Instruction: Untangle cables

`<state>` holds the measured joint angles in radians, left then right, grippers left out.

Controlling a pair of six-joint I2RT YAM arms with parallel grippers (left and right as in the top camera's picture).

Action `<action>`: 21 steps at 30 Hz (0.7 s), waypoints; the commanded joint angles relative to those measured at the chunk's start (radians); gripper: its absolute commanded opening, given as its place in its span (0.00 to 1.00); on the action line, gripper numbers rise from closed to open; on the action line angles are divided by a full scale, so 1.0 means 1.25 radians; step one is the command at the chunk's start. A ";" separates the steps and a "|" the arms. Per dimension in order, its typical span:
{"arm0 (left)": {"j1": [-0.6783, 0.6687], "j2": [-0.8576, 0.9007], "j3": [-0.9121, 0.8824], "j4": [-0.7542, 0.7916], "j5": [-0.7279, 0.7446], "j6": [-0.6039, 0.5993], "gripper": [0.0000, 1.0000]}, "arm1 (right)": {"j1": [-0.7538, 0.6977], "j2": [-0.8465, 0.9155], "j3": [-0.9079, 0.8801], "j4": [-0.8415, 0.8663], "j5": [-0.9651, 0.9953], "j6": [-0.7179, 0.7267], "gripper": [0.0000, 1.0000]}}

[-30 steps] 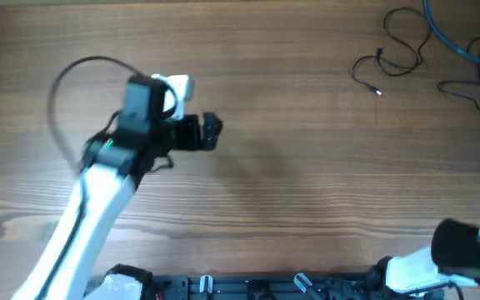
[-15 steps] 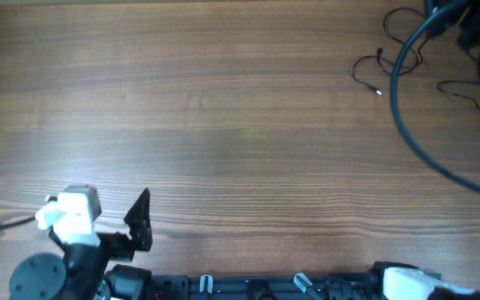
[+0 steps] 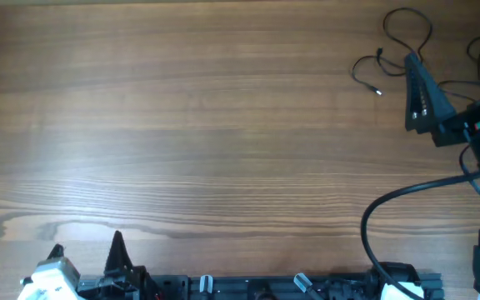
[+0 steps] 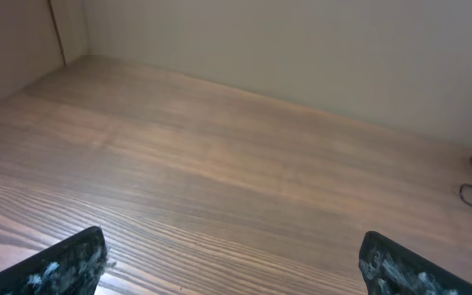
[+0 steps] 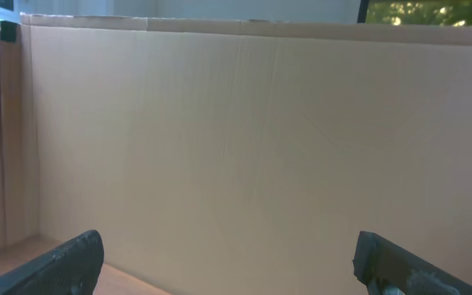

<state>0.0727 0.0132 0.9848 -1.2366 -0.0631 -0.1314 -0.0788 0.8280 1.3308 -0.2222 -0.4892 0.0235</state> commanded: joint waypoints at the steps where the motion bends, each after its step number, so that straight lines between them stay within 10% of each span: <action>1: 0.007 -0.007 0.002 -0.002 -0.008 0.016 1.00 | 0.003 -0.007 -0.004 0.012 0.008 0.051 1.00; 5: 0.007 -0.007 0.002 0.006 -0.007 0.016 1.00 | 0.003 -0.014 -0.004 0.019 0.008 0.073 1.00; 21: 0.007 -0.007 -0.593 0.737 0.164 -0.051 1.00 | 0.003 -0.090 -0.004 0.021 0.008 0.067 1.00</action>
<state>0.0746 0.0139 0.3134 -0.3782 0.1253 -0.1875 -0.0788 0.7502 1.3300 -0.2001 -0.4892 0.1017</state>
